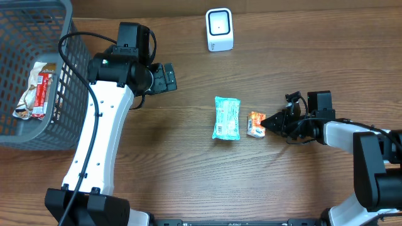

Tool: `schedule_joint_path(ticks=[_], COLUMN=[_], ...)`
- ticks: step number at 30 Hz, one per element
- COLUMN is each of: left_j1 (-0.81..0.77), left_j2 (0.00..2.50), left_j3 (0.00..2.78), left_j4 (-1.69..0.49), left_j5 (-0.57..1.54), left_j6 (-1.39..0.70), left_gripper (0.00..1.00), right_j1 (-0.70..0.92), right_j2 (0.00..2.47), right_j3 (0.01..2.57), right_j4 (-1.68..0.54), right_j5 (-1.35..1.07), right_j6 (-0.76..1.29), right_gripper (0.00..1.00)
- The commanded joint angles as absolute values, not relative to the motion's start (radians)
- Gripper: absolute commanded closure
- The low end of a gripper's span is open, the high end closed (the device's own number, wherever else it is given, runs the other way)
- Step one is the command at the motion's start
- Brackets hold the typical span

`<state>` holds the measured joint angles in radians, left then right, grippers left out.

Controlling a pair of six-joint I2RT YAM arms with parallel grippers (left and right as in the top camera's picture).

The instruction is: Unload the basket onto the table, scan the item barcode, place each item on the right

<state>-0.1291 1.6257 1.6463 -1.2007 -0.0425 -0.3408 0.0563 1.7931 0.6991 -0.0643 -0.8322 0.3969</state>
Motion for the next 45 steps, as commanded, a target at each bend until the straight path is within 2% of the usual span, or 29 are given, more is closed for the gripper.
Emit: schedule_joint_path(ticks=[1, 18, 29, 35, 37, 45], left_j1=[-0.130, -0.130, -0.130, -0.130, -0.130, -0.130], left_j2=[1.621, 1.621, 1.621, 1.621, 1.621, 1.621], left_j3=[1.658, 1.658, 1.658, 1.658, 1.658, 1.658], left_j4=[-1.200, -1.200, -1.200, -1.200, -1.200, -1.200], left_j5=[-0.056, -0.056, -0.056, -0.056, -0.056, -0.056], left_j6=[-0.344, -0.344, -0.344, -0.344, -0.344, -0.344], left_gripper=[0.00, 0.00, 0.00, 0.00, 0.00, 0.00], right_j1=[0.050, -0.013, -0.015, -0.010, 0.004, 0.137], right_j2=[1.777, 1.777, 1.776, 1.758, 1.758, 1.766], right_j3=[0.707, 0.707, 0.707, 0.737, 0.741, 0.741], right_j4=[-0.075, -0.166, -0.167, -0.078, -0.047, -0.050], right_j5=[-0.785, -0.706, -0.707, -1.016, -1.044, -0.775], right_j6=[0.397, 0.441, 0.441, 0.427, 0.456, 0.490], right_gripper=[0.96, 0.95, 0.90, 0.92, 0.92, 0.92])
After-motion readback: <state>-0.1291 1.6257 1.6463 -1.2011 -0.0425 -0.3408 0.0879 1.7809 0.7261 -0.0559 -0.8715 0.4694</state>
